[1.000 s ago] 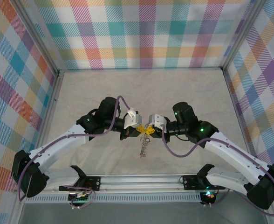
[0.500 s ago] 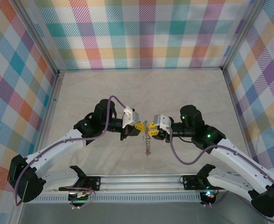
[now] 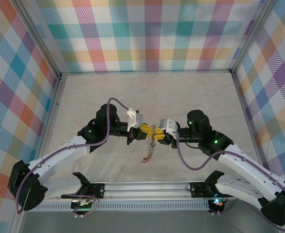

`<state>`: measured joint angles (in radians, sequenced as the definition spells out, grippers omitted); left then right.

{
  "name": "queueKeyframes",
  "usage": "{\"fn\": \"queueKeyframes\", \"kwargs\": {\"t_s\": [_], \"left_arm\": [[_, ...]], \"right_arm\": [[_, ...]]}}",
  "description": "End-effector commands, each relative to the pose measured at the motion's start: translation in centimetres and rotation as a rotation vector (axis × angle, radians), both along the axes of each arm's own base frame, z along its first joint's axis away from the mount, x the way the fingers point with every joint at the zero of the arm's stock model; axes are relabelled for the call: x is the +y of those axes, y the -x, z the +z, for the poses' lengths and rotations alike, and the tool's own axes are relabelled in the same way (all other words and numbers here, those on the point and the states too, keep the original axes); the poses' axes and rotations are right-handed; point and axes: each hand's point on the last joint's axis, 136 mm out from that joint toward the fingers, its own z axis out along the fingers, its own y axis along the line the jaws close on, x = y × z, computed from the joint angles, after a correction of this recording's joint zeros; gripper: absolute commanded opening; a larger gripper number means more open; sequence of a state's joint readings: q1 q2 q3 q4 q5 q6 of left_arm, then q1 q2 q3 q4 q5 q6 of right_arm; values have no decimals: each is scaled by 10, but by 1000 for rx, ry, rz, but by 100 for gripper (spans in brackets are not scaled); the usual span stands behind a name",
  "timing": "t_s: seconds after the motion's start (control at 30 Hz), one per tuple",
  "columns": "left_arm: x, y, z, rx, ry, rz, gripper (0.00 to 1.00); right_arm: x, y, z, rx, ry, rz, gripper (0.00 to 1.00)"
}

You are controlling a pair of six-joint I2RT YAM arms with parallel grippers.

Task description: Put the keys on the keyring

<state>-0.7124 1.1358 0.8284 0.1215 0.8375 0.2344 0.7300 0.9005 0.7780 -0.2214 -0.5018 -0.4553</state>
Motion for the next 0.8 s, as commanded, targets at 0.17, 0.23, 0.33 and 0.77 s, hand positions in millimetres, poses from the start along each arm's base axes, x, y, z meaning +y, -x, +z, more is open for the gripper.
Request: {"fn": "queueKeyframes", "kwargs": {"t_s": [0.17,0.23,0.33,0.77], "left_arm": [[4,-4,30,-63,137,49,0],[5,-6,29,-50,156,66,0],[6,-8,25,-41,158,79,0],[9,6,35,-88,164,18,0]], "right_arm": [[7,5,6,18,-80,32,24],[6,4,6,15,-89,21,24],[4,2,4,10,-87,-3,24],[-9,5,-7,36,-44,-34,41]]}}
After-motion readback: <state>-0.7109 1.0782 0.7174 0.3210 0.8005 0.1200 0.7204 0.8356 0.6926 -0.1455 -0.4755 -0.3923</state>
